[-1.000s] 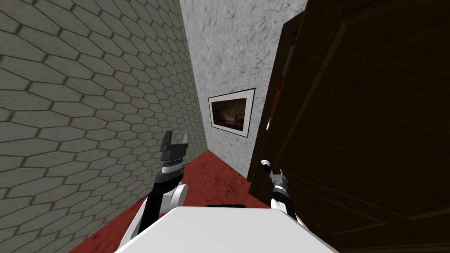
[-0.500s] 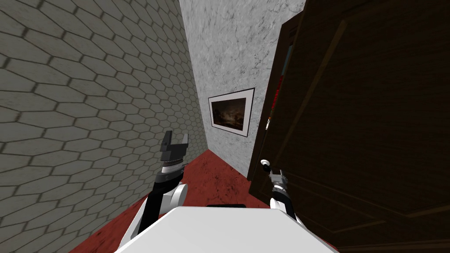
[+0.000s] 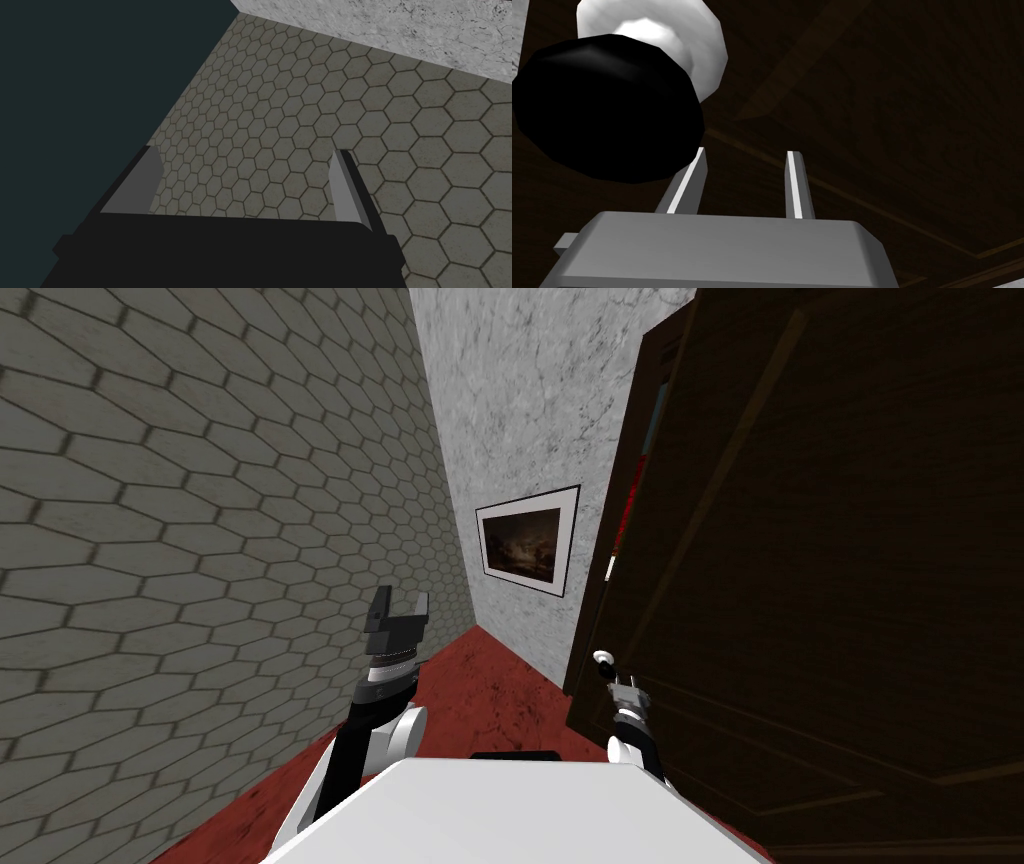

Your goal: Pull the door open

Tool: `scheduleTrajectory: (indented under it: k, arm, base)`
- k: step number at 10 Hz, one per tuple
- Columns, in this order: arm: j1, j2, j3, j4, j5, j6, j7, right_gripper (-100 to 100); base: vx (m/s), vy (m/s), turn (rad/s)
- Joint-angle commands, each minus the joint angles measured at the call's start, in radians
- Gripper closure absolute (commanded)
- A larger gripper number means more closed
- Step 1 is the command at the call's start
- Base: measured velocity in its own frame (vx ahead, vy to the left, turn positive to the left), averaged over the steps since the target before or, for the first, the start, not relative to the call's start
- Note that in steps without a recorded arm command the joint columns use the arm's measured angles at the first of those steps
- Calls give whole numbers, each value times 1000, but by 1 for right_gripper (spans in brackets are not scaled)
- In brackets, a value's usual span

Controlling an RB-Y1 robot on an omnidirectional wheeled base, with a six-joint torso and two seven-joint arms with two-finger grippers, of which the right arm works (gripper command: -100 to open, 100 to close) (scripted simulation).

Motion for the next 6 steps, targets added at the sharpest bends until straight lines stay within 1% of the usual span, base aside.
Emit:
scheduleTrajectory:
  k: [1, 2, 4, 5, 6]
  arm:
    - [-19, 20, 26, -6, -16, -2, -50, -100]
    - [-19, 20, 26, -6, -16, -2, -59, -100]
    - [-26, 35, 38, -10, -55, -3, -124, -100]
    - [-26, 35, 38, -10, -55, -3, -141, -100]
    - [-26, 35, 38, -12, -55, -3, -141, -100]
  base:
    - [-58, -1, 36]
    - [-46, 7, 23]
    - [-62, -8, 68]
    - [-59, -3, 48]
    - [-12, -4, -34]
